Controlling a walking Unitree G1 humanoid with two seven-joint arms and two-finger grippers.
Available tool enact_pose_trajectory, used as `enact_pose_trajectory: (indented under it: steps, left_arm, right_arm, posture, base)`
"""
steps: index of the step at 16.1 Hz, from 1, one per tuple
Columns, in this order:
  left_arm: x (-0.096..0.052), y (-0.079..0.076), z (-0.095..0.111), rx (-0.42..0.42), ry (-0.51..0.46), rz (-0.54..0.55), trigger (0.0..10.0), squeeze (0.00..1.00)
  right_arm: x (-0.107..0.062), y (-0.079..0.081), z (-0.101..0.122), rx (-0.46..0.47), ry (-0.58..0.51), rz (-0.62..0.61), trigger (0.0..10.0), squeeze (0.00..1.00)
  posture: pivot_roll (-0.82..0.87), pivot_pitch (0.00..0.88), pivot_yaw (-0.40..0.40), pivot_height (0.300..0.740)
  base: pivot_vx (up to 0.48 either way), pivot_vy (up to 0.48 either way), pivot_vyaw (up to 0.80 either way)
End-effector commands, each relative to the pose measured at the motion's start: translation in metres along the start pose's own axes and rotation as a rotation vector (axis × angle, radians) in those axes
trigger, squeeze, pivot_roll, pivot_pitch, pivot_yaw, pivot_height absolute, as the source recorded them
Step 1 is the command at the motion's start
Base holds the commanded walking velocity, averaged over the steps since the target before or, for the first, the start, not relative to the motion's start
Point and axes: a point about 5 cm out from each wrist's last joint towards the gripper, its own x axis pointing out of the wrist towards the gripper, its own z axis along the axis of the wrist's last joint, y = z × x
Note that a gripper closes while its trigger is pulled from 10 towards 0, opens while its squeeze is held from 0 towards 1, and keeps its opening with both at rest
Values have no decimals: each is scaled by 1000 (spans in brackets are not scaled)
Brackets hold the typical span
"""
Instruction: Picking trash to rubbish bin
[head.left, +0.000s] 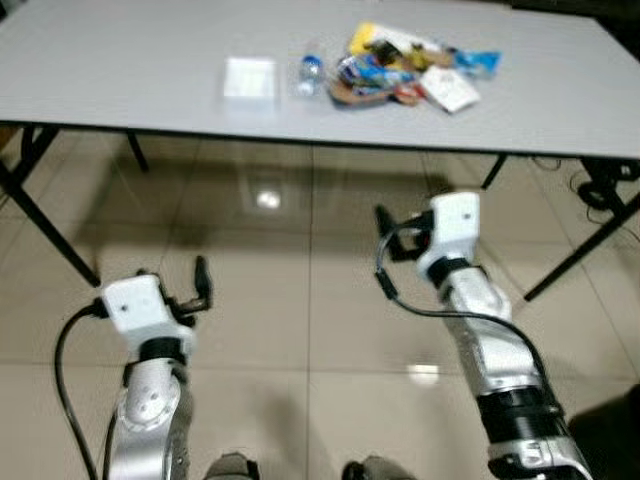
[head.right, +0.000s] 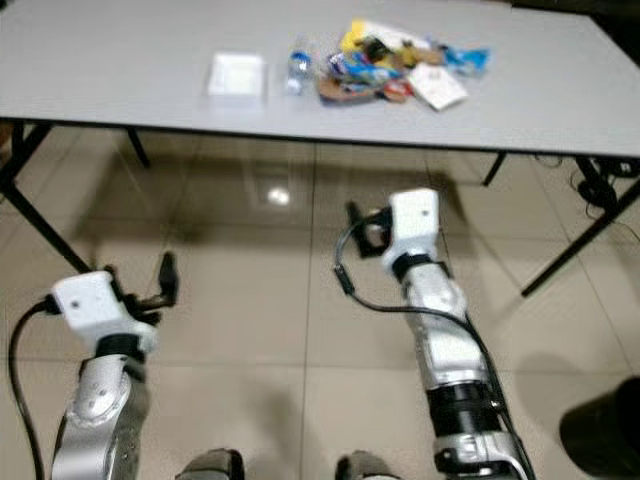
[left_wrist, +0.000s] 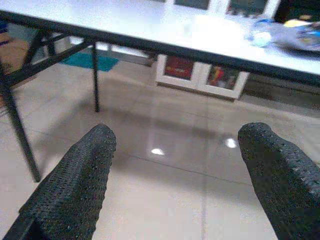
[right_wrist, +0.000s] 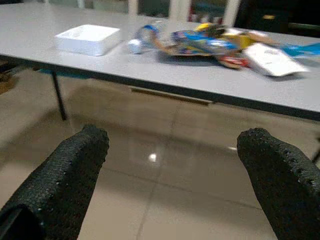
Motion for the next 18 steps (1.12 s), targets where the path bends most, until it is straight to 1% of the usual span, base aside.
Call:
enact_pose_trajectory:
  steps: [1,3,4,7,9,11,13,18]
  left_arm:
    - [1,2,5,0,-16,0,10000,0]
    - [3,1,9,-5,-29,-6,10000,0]
    - [3,1,8,-5,-28,-9,10000,0]
    - [4,1,8,-5,-26,-11,10000,0]
    - [4,0,10,3,-34,-20,10000,0]
    - [6,-1,18,7,-63,-27,10000,0]
    - [9,-2,29,0,-107,-36,10000,0]
    - [9,2,29,11,-108,-35,10000,0]
  right_arm:
    - [1,1,2,19,-9,7,10000,0]
    - [2,2,3,24,-10,8,10000,0]
    - [2,2,2,41,-4,12,10000,0]
    - [3,3,3,30,-10,12,10000,0]
    - [3,3,3,28,-14,13,10000,0]
    - [3,3,4,27,-18,15,10000,0]
    - [4,5,8,13,-39,27,10000,0]
    - [3,14,11,9,-61,59,10000,0]
  posture:
    - [-28,169,-60,740]
    - [-26,164,-59,740]
    - [-26,164,-59,740]
    - [-26,161,-59,740]
    - [-26,161,-59,740]
    - [-26,161,-59,740]
    - [-22,159,-56,740]
    - [-20,160,-52,740]
  base:
    - [0,0,0]
    - [0,0,0]
    - [0,0,-800]
    - [0,0,-692]
    - [0,0,0]
    - [0,0,0]
    - [296,0,0]
    - [409,0,0]
